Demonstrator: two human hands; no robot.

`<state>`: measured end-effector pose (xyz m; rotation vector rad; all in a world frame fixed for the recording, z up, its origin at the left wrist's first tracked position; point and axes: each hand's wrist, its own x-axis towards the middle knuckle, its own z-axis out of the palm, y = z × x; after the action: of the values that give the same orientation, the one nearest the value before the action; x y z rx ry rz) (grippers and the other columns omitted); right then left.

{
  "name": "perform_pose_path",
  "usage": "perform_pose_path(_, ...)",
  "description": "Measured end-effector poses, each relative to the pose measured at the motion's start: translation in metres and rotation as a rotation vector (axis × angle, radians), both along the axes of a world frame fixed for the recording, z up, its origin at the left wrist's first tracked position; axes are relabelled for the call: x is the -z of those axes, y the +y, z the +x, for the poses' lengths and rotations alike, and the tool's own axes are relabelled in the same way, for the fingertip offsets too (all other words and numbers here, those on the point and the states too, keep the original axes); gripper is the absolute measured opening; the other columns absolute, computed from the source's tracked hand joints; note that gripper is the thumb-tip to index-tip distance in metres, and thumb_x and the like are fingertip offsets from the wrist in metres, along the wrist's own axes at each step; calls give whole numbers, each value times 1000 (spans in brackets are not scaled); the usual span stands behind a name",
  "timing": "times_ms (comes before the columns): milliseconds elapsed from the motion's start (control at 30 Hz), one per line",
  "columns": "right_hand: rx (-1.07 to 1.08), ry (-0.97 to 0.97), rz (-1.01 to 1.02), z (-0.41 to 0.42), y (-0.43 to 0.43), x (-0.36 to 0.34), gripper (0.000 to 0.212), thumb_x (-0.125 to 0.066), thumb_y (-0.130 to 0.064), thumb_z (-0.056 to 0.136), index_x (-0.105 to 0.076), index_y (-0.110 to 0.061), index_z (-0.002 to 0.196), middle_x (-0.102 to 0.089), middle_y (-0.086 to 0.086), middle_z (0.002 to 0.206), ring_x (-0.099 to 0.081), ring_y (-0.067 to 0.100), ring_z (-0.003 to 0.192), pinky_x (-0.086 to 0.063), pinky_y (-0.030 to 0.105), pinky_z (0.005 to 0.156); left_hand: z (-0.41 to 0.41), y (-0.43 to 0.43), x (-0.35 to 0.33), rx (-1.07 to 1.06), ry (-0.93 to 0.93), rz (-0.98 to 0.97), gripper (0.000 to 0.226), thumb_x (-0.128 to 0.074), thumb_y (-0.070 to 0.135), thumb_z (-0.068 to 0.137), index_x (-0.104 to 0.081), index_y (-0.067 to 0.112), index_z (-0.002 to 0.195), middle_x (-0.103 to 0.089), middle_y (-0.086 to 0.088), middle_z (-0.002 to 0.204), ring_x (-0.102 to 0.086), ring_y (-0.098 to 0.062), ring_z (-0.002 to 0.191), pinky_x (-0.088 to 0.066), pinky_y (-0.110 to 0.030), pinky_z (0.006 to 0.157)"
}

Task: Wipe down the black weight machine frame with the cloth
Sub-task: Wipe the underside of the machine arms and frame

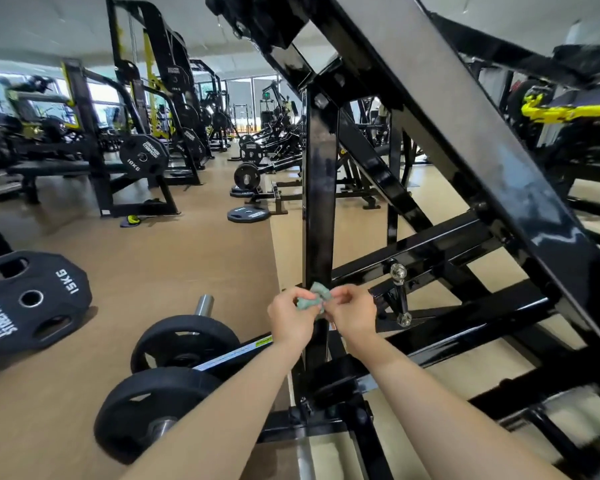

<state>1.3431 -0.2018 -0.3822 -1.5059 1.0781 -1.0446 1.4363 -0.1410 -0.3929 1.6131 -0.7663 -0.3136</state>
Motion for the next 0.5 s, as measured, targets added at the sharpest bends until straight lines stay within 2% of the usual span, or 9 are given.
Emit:
perform_pose_path(100, 47, -53, 129, 2, 5, 2, 18, -76, 4, 84, -63, -9, 84, -69, 13, 85, -72, 23, 73, -62, 31, 61, -1, 2, 5, -9, -8, 29, 23, -86, 10, 78, -70, 26, 76, -71, 4, 89, -66, -14, 83, -48, -14, 63)
perform_pose_path(200, 80, -75, 56, 6, 4, -17, 16, -75, 3, 84, -67, -12, 83, -72, 11, 86, -73, 26, 77, -63, 41, 74, 2, 3, -16, -11, -39, -37, 18, -84, 11, 79, -73, 25, 81, -71, 5, 90, -67, -16, 87, -53, -25, 71)
perform_pose_path(267, 83, -120, -22, 9, 3, -40, 13, -74, 1, 85, -71, -12, 85, -72, 6, 84, -73, 26, 81, -63, 45, 77, 4, 2, -43, -7, -47, -118, 21, -84, 13, 79, -72, 31, 80, -71, 6, 88, -67, -15, 86, -53, -24, 69)
perform_pose_path(367, 102, -200, -105, 12, 1, -82, 10, -74, -2, 86, -71, -11, 89, -72, 5, 86, -73, 23, 83, -63, 39, 77, 11, -6, -83, 16, -34, -228, 28, -87, 18, 76, -70, 40, 72, -71, 7, 85, -70, -18, 86, -59, -32, 74)
perform_pose_path(433, 93, -257, -141, 14, 2, -106, 10, -75, -5, 87, -69, -14, 88, -72, 7, 88, -73, 23, 85, -63, 36, 78, 16, -10, -104, 36, -15, -291, 25, -86, 26, 70, -71, 46, 75, -74, 4, 88, -72, -20, 88, -63, -43, 76)
perform_pose_path(500, 98, -282, -183, 16, 0, -123, 12, -76, -9, 88, -68, -17, 86, -72, 7, 89, -73, 23, 85, -63, 34, 78, 21, -13, -118, 37, -26, -332, 24, -83, 33, 66, -70, 49, 78, -74, 5, 90, -73, -19, 90, -63, -46, 76)
